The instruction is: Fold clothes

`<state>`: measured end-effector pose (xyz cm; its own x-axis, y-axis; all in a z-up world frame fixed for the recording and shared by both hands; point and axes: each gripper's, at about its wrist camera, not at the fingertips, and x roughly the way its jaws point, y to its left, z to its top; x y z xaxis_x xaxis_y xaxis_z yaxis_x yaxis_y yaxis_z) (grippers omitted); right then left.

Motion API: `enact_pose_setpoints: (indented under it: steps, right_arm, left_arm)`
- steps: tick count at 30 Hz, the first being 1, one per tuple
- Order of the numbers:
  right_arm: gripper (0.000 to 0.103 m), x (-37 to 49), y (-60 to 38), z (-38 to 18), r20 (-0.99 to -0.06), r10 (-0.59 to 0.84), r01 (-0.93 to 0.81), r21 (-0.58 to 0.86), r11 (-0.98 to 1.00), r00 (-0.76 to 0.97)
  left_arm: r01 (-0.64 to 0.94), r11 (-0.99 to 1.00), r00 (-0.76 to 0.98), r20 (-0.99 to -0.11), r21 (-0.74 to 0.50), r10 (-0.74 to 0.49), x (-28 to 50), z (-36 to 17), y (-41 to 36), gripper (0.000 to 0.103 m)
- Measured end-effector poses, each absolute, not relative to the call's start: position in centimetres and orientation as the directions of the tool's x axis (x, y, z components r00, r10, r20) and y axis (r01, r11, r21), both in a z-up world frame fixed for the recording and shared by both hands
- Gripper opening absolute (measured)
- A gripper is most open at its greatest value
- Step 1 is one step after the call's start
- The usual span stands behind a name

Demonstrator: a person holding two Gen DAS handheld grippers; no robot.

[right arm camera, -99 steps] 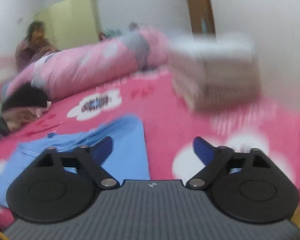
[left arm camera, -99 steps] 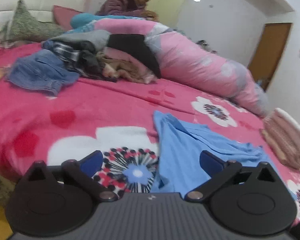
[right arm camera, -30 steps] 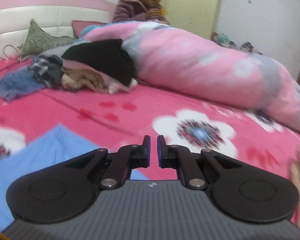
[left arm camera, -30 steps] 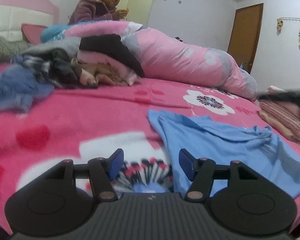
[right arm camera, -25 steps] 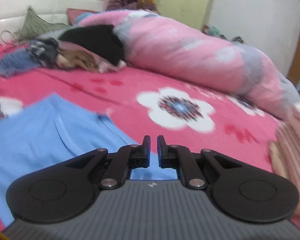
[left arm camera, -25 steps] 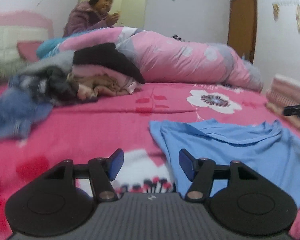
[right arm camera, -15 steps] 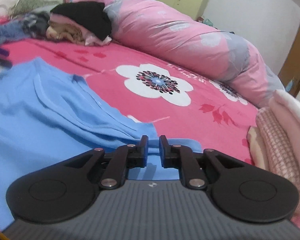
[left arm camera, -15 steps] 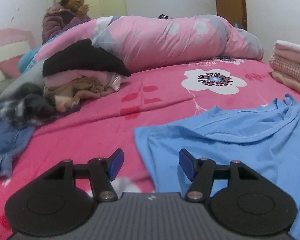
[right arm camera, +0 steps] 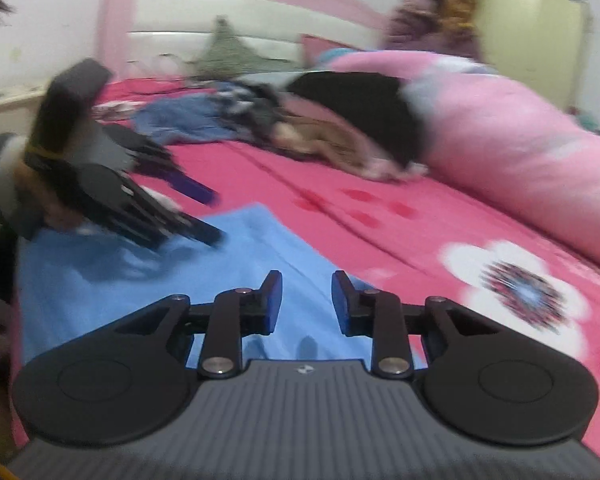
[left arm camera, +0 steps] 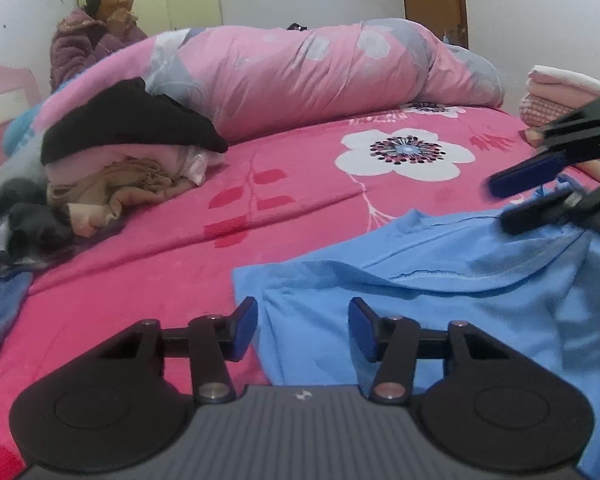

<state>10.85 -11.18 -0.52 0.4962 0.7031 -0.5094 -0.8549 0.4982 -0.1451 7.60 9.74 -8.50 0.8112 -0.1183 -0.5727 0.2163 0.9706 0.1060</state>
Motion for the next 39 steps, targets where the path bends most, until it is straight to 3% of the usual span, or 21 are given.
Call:
enact_pose_setpoints:
  steps: [6, 8, 12, 21, 27, 29, 32, 34, 35, 39]
  right_arm:
    - [0.024, 14.4, -5.0, -3.0, -0.610, 0.680, -0.899, -0.135, 0.417, 0.407]
    - [0.016, 14.9, -4.1, -3.7, -0.638, 0.661, -0.901, -0.127, 0.415, 0.394]
    - [0.001, 14.8, -3.7, -3.8, -0.642, 0.656, -0.899, -0.125, 0.420, 0.396]
    - [0.000, 16.5, -2.9, -2.3, -0.601, 0.667, -0.880, -0.144, 0.452, 0.441]
    - [0.008, 16.5, -4.9, -1.0, -0.553, 0.741, -0.901, -0.043, 0.432, 0.382]
    - [0.028, 15.8, -5.3, -1.1, -0.564, 0.743, -0.909, -0.036, 0.414, 0.361]
    - [0.030, 15.2, -5.0, -2.3, -0.602, 0.720, -0.916, -0.049, 0.398, 0.345]
    - [0.023, 15.4, -4.4, -3.0, -0.624, 0.696, -0.910, -0.058, 0.411, 0.355]
    - [0.002, 15.6, -4.2, -3.3, -0.628, 0.686, -0.904, -0.066, 0.423, 0.367]
    - [0.000, 16.4, -4.6, -2.5, -0.581, 0.703, -0.881, -0.055, 0.470, 0.411]
  left_arm:
    - [0.223, 0.975, 0.785, -0.595, 0.010, -0.174, 9.2, -9.3, 10.9, 0.047]
    - [0.225, 0.974, 0.779, -0.596, -0.024, -0.195, 9.3, -9.6, 11.4, 0.046]
    - [0.228, 0.970, 0.771, -0.591, -0.089, -0.236, 9.5, -9.9, 12.3, 0.044]
    - [0.211, 0.954, 0.755, -0.584, -0.214, -0.298, 10.1, -10.3, 14.1, 0.038]
    - [0.190, 0.947, 0.753, -0.580, -0.259, -0.310, 10.4, -10.3, 14.9, 0.033]
    - [0.185, 0.945, 0.755, -0.576, -0.270, -0.312, 10.6, -10.1, 15.1, 0.033]
    - [0.181, 0.946, 0.751, -0.584, -0.267, -0.309, 11.2, -10.0, 14.9, 0.033]
    - [0.192, 0.947, 0.748, -0.586, -0.260, -0.312, 11.5, -9.9, 14.7, 0.032]
    - [0.196, 0.947, 0.747, -0.586, -0.256, -0.313, 11.6, -9.9, 14.7, 0.031]
    - [0.208, 0.935, 0.737, -0.583, -0.286, -0.342, 11.9, -10.0, 15.2, 0.030]
